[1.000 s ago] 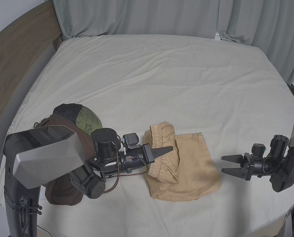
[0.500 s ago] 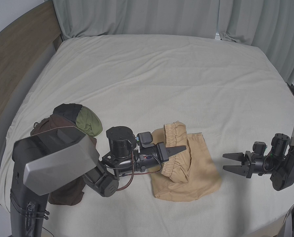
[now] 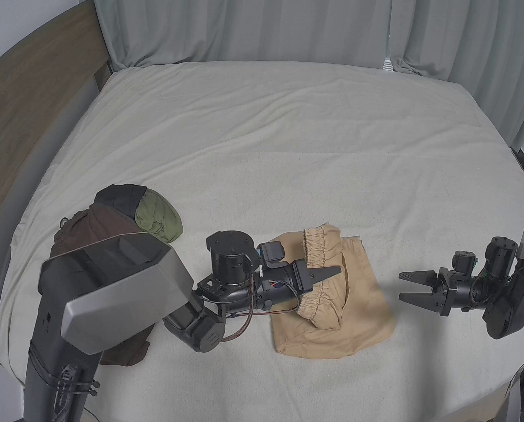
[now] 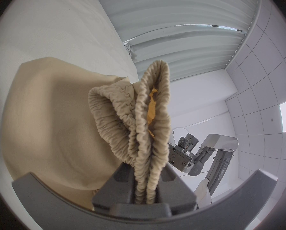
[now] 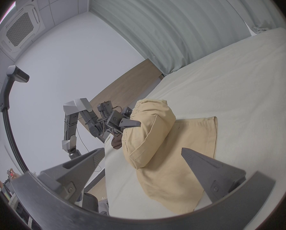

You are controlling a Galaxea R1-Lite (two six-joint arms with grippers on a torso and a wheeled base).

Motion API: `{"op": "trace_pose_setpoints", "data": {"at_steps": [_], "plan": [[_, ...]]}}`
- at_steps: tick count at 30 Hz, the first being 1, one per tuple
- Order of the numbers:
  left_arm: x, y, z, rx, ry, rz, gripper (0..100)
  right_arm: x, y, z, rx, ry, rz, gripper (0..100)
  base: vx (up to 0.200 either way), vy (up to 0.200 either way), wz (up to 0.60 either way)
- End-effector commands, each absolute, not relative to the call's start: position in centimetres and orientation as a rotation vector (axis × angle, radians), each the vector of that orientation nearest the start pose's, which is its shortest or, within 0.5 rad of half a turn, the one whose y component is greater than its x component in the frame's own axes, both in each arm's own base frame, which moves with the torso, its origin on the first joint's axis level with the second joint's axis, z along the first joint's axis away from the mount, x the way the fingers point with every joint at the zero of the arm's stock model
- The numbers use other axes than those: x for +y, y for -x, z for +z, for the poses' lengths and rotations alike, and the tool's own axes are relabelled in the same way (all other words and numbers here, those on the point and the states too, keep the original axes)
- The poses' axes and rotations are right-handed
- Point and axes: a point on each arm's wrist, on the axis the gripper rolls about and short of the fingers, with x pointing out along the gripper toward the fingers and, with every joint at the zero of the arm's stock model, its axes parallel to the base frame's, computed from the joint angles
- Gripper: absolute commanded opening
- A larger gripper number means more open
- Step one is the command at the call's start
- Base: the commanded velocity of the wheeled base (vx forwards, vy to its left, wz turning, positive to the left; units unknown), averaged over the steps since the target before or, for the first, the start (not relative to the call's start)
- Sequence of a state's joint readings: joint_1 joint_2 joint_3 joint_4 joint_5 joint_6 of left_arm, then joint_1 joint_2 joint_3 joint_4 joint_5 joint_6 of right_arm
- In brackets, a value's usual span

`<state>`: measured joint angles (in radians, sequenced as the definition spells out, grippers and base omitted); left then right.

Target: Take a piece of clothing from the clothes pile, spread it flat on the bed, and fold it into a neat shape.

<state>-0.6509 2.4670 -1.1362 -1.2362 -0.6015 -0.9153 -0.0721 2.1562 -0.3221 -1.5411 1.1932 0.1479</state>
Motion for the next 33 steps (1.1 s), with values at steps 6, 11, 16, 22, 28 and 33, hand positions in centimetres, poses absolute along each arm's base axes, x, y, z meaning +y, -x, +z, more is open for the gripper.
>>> {"op": "trace_pose_setpoints", "data": {"at_steps": [6,11,16,22,28,33], "plan": [[-28.3,-35.2,2.1,0.667,0.787,-1.108,100,0.1,-27.8,3.6,0.334,-0.315,1.096,100,0.0,0.0,0.0],[-28.3,-35.3,1.8,0.668,0.786,-1.102,100,0.1,-27.8,3.6,0.334,-0.315,1.096,100,0.0,0.0,0.0],[-28.0,-35.4,2.0,0.656,0.789,-1.08,100,0.2,-27.8,3.6,0.334,-0.315,1.098,100,0.0,0.0,0.0],[-26.6,-35.0,2.7,0.646,0.768,-1.061,100,0.4,-27.7,3.5,0.339,-0.315,1.103,100,0.0,0.0,0.0],[-24.0,-34.8,3.5,0.59,0.68,-1.033,100,0.4,-27.7,3.4,0.341,-0.313,1.104,100,0.0,0.0,0.0],[-22.1,-33.9,4.5,0.547,0.598,-1.02,100,0.6,-27.6,3.4,0.343,-0.31,1.096,100,0.0,0.0,0.0]]}}
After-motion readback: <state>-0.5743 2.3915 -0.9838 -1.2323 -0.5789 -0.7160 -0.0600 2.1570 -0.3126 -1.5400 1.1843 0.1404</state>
